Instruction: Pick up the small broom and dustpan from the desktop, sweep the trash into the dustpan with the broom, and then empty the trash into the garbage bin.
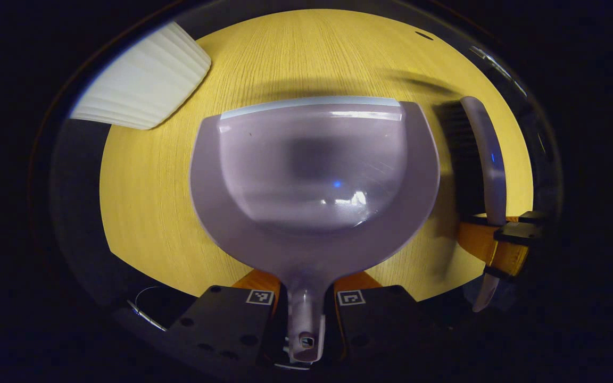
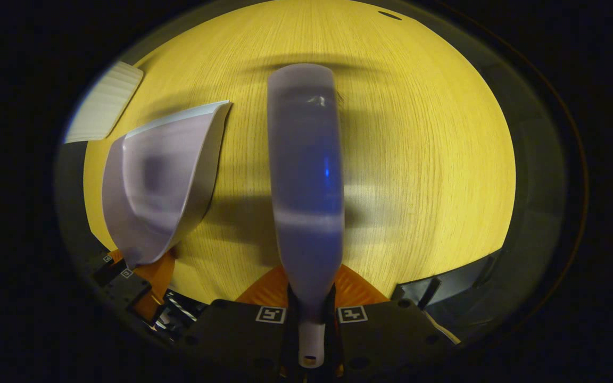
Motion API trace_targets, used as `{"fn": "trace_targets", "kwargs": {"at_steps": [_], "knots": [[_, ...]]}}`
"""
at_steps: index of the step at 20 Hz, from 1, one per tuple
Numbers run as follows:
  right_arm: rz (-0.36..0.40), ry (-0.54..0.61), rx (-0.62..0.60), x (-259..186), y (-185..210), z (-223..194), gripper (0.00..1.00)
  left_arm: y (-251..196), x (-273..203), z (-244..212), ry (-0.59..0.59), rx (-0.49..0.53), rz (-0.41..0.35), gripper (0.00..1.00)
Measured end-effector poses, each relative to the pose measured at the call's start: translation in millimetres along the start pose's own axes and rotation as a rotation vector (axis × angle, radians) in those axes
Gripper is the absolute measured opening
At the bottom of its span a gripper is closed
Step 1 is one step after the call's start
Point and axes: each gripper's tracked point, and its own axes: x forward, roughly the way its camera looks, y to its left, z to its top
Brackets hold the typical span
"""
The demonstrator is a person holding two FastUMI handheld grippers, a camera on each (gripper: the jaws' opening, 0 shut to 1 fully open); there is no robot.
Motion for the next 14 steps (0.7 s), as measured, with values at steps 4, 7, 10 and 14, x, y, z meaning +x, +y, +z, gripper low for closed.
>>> {"fn": "trace_targets", "kwargs": {"at_steps": [4, 7, 10, 14], "knots": [[-0.018, 0.018, 0.022, -0.9, -3.0, -2.9, 0.23, 1.8, -0.2, -1.0, 0.028, 0.012, 0.014, 0.29], [-0.024, 0.026, 0.013, -1.6, -4.3, -5.6, 0.28, 3.2, 0.4, -1.6, 0.04, 0.02, 0.024, 0.3], [-0.029, 0.021, 0.004, -2.4, -4.5, -7.6, 0.28, 4.8, 0.6, -1.5, 0.032, 0.034, 0.027, 0.34], [-0.04, 0.007, -0.003, -5.9, -7.4, -7.5, 0.67, -3.3, -2.4, -14.5, 0.083, 0.019, -0.021, 0.79]]}}
